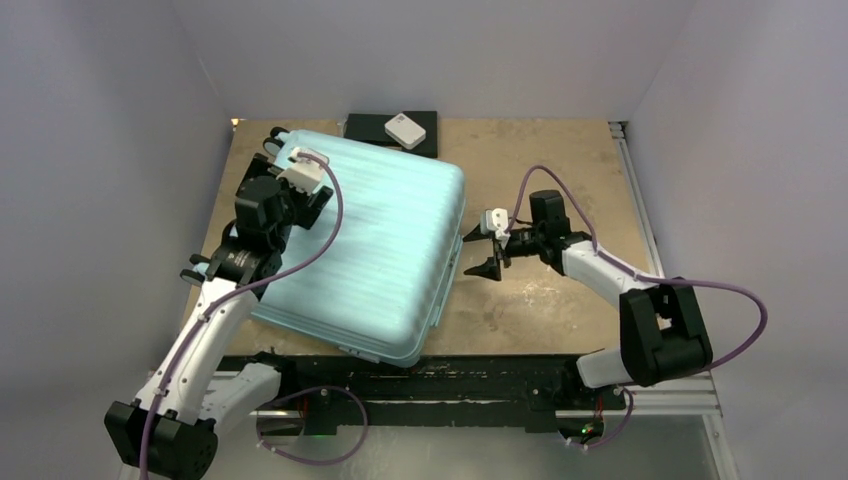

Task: Pack the luggage
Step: Zip the luggage at the center of the board.

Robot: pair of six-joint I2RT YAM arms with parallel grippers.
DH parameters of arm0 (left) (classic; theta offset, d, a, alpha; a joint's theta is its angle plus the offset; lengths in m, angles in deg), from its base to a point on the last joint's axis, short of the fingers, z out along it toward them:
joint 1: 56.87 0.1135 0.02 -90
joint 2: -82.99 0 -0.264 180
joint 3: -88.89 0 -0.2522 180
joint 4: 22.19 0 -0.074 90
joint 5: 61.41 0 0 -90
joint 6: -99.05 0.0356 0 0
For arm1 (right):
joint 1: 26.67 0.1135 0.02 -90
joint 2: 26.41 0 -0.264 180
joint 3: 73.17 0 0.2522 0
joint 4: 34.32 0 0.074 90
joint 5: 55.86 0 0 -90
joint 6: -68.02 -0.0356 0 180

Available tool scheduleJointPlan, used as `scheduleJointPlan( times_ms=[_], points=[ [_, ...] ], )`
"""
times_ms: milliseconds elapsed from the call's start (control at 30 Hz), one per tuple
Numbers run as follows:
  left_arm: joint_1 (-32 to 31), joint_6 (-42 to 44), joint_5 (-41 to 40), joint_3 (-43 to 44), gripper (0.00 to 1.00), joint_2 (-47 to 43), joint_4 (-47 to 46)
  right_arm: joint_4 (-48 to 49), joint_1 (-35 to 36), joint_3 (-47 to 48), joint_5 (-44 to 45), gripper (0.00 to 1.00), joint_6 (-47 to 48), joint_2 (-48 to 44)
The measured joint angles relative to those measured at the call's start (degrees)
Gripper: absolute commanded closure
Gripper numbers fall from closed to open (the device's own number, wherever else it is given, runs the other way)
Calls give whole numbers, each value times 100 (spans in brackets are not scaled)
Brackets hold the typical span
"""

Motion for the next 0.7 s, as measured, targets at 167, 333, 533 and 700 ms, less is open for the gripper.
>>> scheduleJointPlan(
  times_ms=[167, 333, 533, 700],
  points=[
    [0, 0, 341, 157, 1, -170, 426, 341, 280, 0, -42, 34, -151, 20],
    [0, 0, 407, 466, 1, -166, 1036, 356, 527, 0, -22, 39, -339, 146],
    [-9, -33, 232, 697, 1, -118, 1386, 898, 627, -120, 234, 43, -1182, 131],
    [-11, -55, 153, 695, 1, -295, 1550, 1556, 636, -299, 466, 68, -1891, 116]
  ],
)
